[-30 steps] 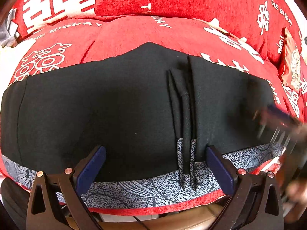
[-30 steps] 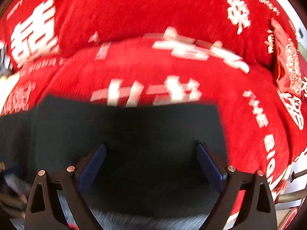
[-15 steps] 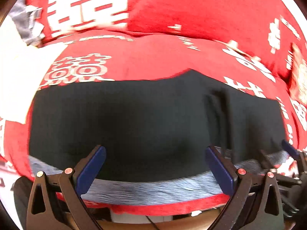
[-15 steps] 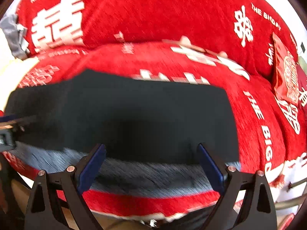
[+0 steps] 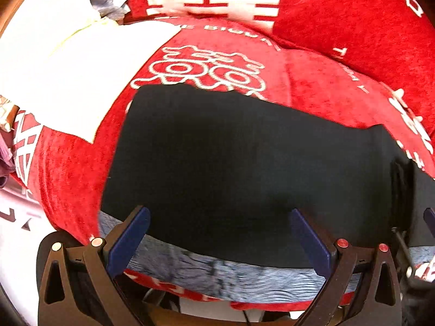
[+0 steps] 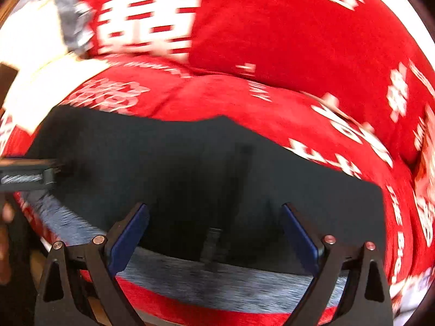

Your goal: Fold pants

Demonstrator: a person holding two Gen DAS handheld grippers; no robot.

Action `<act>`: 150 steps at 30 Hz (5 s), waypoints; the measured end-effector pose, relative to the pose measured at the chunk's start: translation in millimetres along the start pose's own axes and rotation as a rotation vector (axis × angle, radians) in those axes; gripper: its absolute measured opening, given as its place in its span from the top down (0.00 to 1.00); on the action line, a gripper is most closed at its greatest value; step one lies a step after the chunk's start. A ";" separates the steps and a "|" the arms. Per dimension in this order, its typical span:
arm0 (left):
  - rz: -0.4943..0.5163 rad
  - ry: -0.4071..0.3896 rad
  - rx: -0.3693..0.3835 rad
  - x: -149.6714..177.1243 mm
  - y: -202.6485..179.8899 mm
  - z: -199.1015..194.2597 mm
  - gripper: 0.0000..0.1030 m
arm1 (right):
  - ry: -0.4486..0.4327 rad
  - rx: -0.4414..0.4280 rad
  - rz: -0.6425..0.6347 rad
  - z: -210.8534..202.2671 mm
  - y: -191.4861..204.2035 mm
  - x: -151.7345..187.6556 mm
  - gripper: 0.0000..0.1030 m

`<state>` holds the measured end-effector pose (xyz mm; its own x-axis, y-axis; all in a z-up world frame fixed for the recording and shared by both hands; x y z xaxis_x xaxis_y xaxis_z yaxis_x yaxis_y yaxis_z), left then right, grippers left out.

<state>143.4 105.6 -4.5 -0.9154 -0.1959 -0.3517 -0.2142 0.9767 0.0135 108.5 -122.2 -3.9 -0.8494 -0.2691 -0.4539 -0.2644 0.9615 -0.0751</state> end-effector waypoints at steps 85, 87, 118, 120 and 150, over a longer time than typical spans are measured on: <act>0.341 0.000 0.300 -48.2 -21.6 -43.1 0.54 | 0.207 -0.287 -0.117 17.7 48.5 21.9 0.42; 0.361 -0.025 0.305 -53.3 -32.8 -59.9 0.55 | 0.134 -0.260 -0.103 -9.6 28.4 21.6 0.42; 0.831 0.005 0.282 1.7 -377.1 -135.4 0.65 | 0.073 0.017 0.396 -58.3 -250.6 111.3 0.24; 0.806 0.077 0.222 6.7 -391.3 -99.8 0.64 | 0.081 0.001 0.406 -53.5 -250.9 117.6 0.24; 0.408 -0.029 0.184 -15.6 -198.7 -31.6 0.01 | -0.112 -0.395 0.575 -90.3 -266.0 134.4 0.17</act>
<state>189.4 -88.2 27.9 -0.9019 0.2084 -0.3783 0.2289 0.9734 -0.0095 23.4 -419.2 35.2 -0.8576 0.3029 -0.4156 0.0478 0.8516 0.5220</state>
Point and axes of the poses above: each gripper's, at about its wrist camera, not at the fingertips, and z roughly the way its jaws point, y to its left, x to its underside, the point moved 8 cm from there along z, roughly the way its jaws point, and after that the axes turned 4 degrees about -x, right-handed, at the moved point
